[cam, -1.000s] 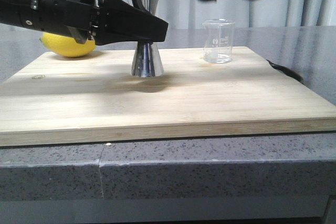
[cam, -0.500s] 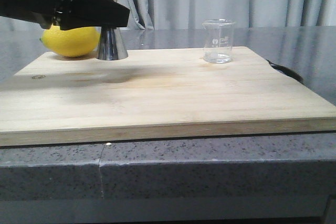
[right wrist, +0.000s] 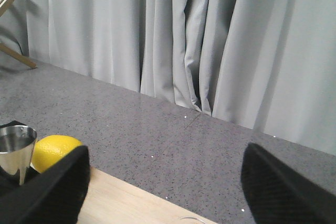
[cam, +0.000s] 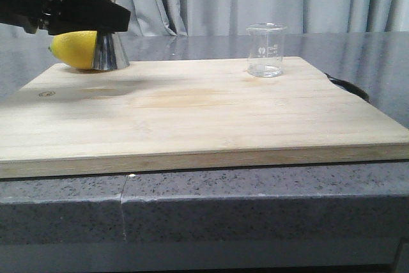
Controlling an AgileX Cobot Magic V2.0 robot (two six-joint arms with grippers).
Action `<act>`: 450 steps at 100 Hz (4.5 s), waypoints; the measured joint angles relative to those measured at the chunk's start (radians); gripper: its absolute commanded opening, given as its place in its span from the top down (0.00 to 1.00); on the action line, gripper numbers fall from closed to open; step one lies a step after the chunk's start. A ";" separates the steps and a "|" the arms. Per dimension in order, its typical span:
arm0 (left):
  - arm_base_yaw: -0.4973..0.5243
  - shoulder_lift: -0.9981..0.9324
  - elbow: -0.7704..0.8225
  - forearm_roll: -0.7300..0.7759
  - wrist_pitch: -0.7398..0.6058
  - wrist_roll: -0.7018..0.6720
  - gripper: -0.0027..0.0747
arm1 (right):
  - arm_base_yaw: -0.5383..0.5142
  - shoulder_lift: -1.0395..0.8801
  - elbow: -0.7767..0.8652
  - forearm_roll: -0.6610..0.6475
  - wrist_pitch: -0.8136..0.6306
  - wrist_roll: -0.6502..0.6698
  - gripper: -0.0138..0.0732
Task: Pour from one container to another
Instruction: 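Carry the jigger back beside the lemon with the left gripper and set it down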
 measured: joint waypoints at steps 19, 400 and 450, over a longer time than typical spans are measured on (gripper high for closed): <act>0.011 0.000 0.000 -0.008 0.000 0.000 0.98 | 0.000 0.000 0.000 0.000 0.006 0.000 0.23; -0.042 0.123 0.000 -0.092 0.006 0.113 0.42 | 0.000 0.000 0.000 0.000 0.009 0.000 0.23; -0.040 0.085 0.000 0.020 0.005 -0.001 0.25 | 0.000 0.000 0.000 0.000 0.010 0.000 0.23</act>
